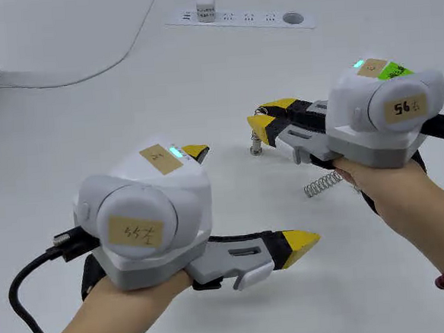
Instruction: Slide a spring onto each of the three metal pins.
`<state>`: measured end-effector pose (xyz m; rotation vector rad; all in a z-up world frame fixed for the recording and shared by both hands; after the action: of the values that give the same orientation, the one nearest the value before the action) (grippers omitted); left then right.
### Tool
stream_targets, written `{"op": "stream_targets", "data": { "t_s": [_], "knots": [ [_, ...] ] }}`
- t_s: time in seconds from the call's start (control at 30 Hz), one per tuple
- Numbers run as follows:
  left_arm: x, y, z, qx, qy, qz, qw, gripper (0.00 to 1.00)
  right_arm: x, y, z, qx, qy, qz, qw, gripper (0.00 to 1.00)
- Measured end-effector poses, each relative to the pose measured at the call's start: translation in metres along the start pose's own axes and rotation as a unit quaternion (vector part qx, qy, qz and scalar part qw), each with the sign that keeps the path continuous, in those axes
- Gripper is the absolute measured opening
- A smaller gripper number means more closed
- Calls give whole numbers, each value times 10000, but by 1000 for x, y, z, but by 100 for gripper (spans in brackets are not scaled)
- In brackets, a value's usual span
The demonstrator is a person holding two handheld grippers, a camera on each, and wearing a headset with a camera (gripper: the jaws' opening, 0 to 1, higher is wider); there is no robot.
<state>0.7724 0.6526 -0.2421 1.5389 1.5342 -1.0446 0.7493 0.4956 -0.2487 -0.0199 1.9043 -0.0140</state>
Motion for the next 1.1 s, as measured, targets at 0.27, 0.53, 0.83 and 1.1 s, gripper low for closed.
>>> {"op": "stream_targets", "data": {
  "t_s": [0.27, 0.53, 0.83, 1.1],
  "knots": [
    [0, 1, 0, -6, 19, 10, 10000, 97, 4, 0, 2, 11, 92, 27, 10000, 12],
    [0, 1, 0, -10, 28, 11, 10000, 97, 10, -1, 6, 9, 221, 35, 9997, 12],
    [1, 2, -1, -16, 56, 26, 10000, 96, 16, 1, 9, 21, 352, 68, 9994, 12],
    [0, 2, -1, 2, 29, 13, 10000, 96, 15, 2, 9, 35, 370, 88, 9993, 12]
  ]
}}
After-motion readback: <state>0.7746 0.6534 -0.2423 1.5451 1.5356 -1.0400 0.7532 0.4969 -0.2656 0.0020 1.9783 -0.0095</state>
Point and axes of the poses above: the centre of the closed fingertips' face, and the gripper's own axes: z roughly forward along the fingers, y roughly to its left, x roughly out of its underside, the point moved 10 cm from there along -z, roughly backward along the fingers, and after that the axes turned 1 degree about x, right-handed, at the moved point
